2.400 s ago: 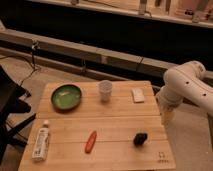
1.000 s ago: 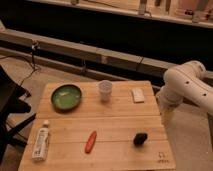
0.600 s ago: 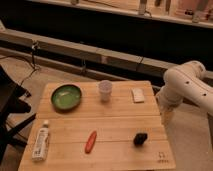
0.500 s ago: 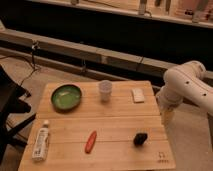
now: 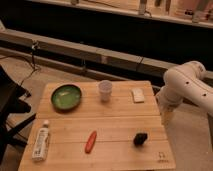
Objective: Knock the eraser over
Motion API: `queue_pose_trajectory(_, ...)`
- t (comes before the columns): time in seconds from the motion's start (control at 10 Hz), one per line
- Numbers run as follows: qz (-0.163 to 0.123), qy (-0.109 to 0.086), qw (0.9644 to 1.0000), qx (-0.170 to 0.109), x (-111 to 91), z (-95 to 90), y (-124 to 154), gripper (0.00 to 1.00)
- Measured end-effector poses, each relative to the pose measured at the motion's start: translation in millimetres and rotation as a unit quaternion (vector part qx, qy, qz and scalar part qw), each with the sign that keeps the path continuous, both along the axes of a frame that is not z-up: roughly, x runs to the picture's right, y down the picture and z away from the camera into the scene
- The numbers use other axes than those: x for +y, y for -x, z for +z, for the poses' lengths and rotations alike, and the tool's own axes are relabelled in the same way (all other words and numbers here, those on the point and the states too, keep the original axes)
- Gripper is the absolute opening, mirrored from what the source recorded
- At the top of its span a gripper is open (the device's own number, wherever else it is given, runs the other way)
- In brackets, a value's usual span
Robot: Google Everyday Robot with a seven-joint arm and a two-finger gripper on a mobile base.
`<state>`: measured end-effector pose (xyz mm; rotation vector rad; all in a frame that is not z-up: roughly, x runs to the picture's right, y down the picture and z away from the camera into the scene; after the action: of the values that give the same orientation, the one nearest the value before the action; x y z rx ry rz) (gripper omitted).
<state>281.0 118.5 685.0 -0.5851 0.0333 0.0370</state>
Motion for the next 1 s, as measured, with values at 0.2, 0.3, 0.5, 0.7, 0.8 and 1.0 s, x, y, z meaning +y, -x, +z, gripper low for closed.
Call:
queue_pose_trajectory(0.2,0.0,0.002,1.0,-0.002,3,0.5,3,0.8)
queue_pose_trajectory(0.3,0.0,0.001,1.0,-0.002,3,0.4,3,0.8)
queue_pose_trajectory(0.5,0.001,0.001,1.0,-0.002,3,0.4,2,0.8)
queue_pose_trajectory(0.7,-0.004,0.012,0.9999,-0.011,15,-0.4,10,0.64)
queue_pose_trajectory(0.8,-0.004,0.013,0.9998,-0.012,20,-0.9,15,0.57)
queue_pose_trajectory(1.0,-0.001,0.013,0.9998,-0.013,22,-1.1,17,0.43)
